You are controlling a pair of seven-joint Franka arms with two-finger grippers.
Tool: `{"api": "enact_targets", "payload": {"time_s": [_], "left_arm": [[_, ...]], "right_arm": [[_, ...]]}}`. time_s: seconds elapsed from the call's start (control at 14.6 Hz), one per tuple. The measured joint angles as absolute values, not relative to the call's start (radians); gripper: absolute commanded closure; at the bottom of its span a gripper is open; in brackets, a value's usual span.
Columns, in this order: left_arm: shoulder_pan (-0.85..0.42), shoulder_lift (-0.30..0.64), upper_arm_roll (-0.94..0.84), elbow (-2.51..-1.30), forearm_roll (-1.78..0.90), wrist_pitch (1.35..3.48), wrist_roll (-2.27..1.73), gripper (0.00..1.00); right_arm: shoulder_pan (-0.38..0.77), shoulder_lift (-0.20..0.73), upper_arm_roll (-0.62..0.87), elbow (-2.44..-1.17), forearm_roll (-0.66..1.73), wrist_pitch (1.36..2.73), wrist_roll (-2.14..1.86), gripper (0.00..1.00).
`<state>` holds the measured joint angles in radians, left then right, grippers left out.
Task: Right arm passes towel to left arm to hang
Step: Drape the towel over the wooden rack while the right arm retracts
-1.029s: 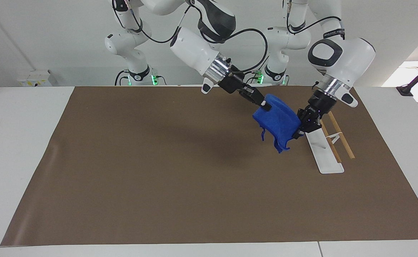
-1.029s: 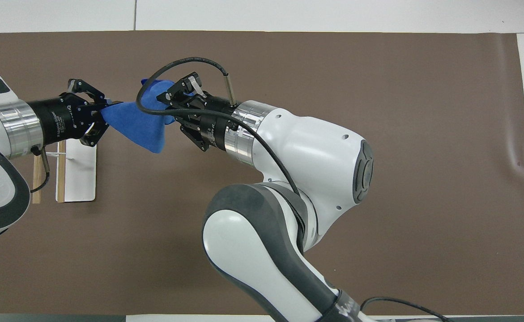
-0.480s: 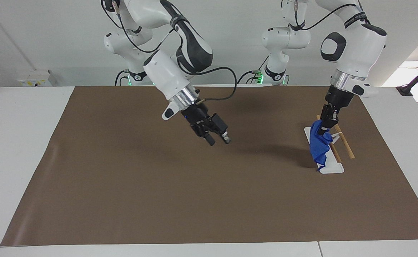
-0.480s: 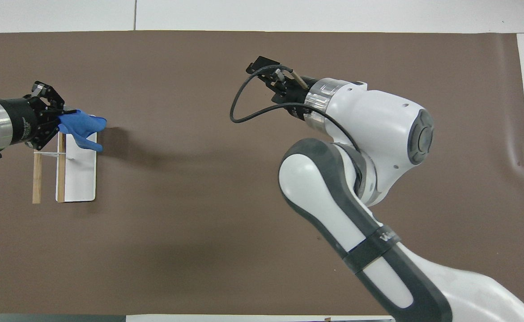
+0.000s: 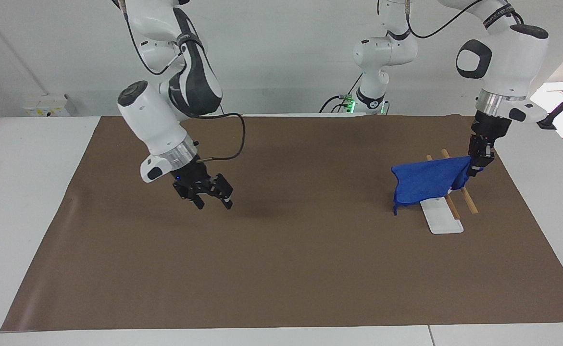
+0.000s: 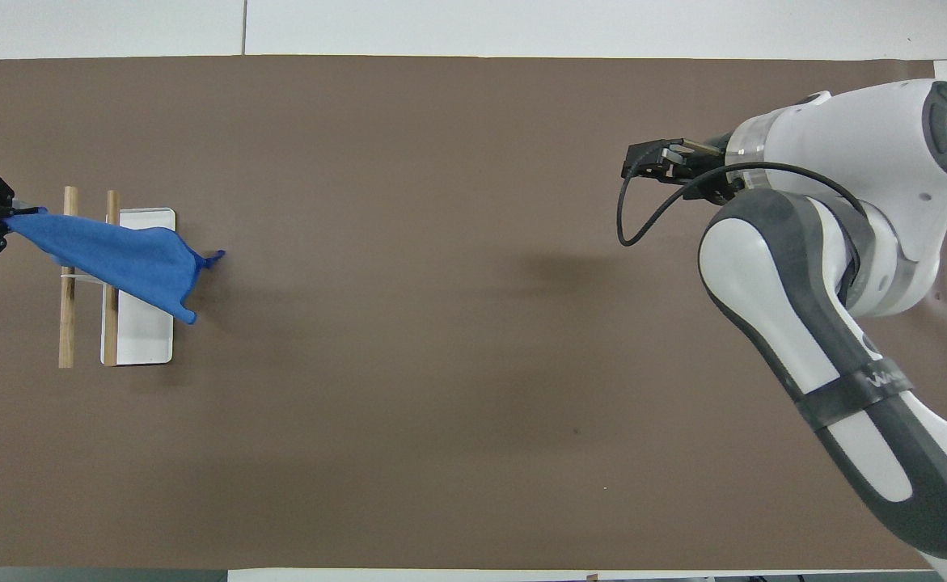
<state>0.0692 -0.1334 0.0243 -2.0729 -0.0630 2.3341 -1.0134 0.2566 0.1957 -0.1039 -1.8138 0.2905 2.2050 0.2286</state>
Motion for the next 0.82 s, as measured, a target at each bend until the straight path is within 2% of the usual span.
{"api": "enact_targets", "payload": {"time_s": [0.27, 0.62, 0.82], "left_arm": [[0.155, -0.135, 0.026, -2.074, -0.063, 2.337, -0.965, 1.00], [0.215, -0.128, 0.025, -2.092, -0.062, 2.396, -0.961, 1.00], [0.223, -0.114, 0.025, -2.137, -0.062, 2.453, -0.961, 1.00]], "right_arm": [[0.199, 0.167, -0.104, -1.780, 0.038, 1.944, 0.222, 0.00], [0.074, 0.078, -0.105, -1.759, 0.001, 1.791, 0.142, 0.00], [0.050, 0.007, -0.106, -1.734, -0.004, 1.704, 0.115, 0.00]]}}
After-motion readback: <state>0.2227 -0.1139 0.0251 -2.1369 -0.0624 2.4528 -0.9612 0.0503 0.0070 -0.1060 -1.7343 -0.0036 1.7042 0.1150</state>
